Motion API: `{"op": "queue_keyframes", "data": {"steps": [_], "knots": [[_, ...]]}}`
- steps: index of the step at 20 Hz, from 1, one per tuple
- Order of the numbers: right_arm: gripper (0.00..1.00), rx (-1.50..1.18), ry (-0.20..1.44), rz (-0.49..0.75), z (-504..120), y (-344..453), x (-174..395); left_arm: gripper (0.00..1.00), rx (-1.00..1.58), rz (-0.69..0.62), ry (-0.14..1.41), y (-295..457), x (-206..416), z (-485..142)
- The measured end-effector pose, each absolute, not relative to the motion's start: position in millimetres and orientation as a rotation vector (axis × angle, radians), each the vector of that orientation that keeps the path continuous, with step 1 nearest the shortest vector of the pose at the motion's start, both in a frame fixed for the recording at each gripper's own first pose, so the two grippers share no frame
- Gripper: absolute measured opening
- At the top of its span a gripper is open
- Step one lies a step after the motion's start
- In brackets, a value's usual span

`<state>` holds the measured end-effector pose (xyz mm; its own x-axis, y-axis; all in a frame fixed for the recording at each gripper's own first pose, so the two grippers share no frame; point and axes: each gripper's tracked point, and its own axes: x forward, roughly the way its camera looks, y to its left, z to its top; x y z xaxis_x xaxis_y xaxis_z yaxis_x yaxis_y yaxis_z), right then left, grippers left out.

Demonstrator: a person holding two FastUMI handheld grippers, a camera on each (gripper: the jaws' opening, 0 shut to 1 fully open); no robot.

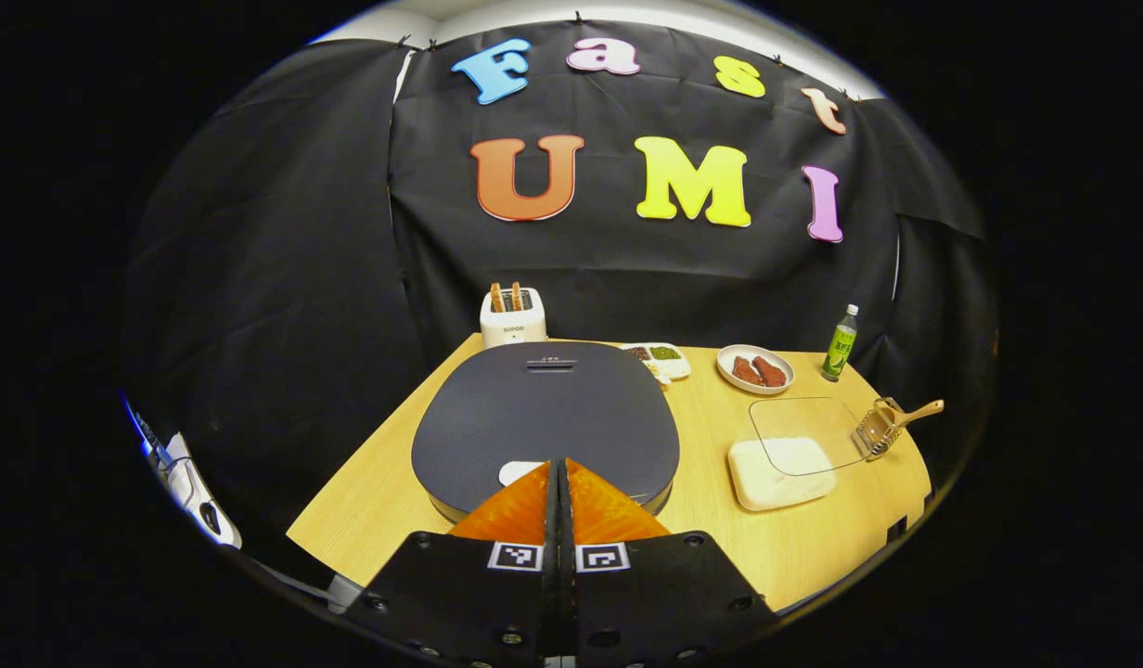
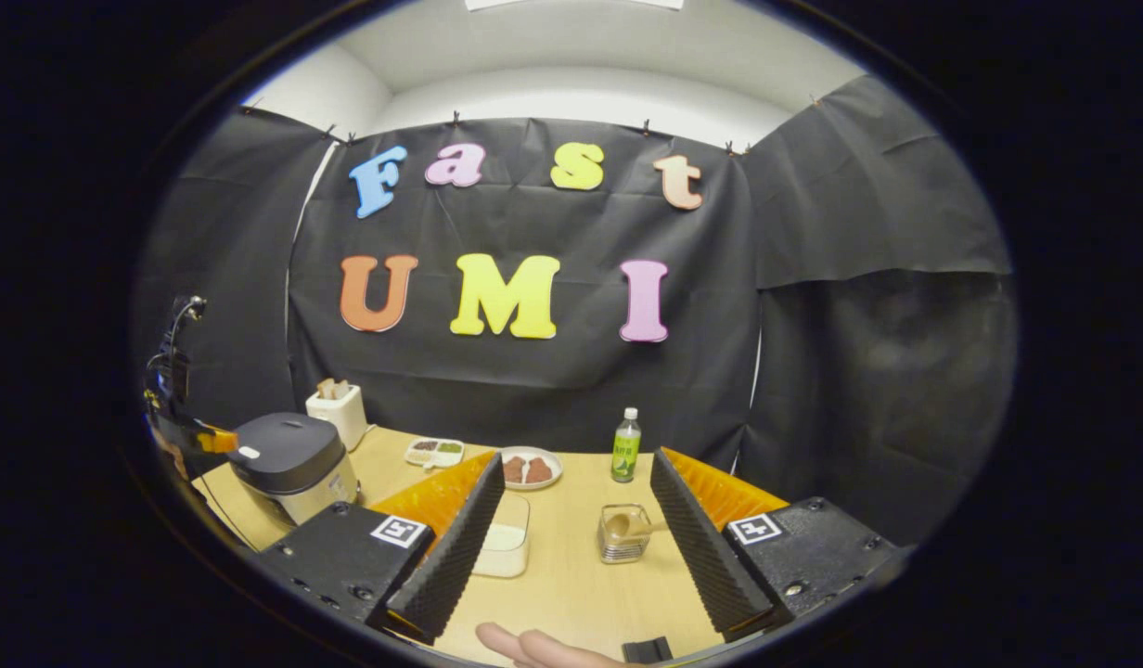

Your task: Close the left gripper, press the button to open the rice cooker; take a wooden spoon from the chopstick holder with the right hand, scoop a spoonful of rice and pour it into the rice cooker, then put the wooden spoon back into the chopstick holder.

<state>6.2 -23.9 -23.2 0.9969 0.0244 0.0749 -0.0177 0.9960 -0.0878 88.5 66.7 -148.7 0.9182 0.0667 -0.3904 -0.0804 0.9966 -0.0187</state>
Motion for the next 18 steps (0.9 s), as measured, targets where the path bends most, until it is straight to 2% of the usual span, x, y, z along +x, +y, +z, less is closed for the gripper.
{"op": "queue_keyframes", "data": {"steps": [9, 12, 18], "knots": [[1.00, -0.061, -0.049, 0.004, -36.5, -44.0, 19.9, 0.00, -0.033, 0.071, 0.472, 69.9, 98.8, -177.5], [1.00, -0.050, -0.033, 0.009, -43.0, -42.0, 20.6, 0.00, -0.121, 0.053, 0.486, 69.4, 99.2, -178.5], [0.99, -0.061, -0.021, 0.005, -53.1, -40.4, 25.9, 0.00, -0.178, 0.056, 0.430, 72.1, 98.4, -167.8]]}}
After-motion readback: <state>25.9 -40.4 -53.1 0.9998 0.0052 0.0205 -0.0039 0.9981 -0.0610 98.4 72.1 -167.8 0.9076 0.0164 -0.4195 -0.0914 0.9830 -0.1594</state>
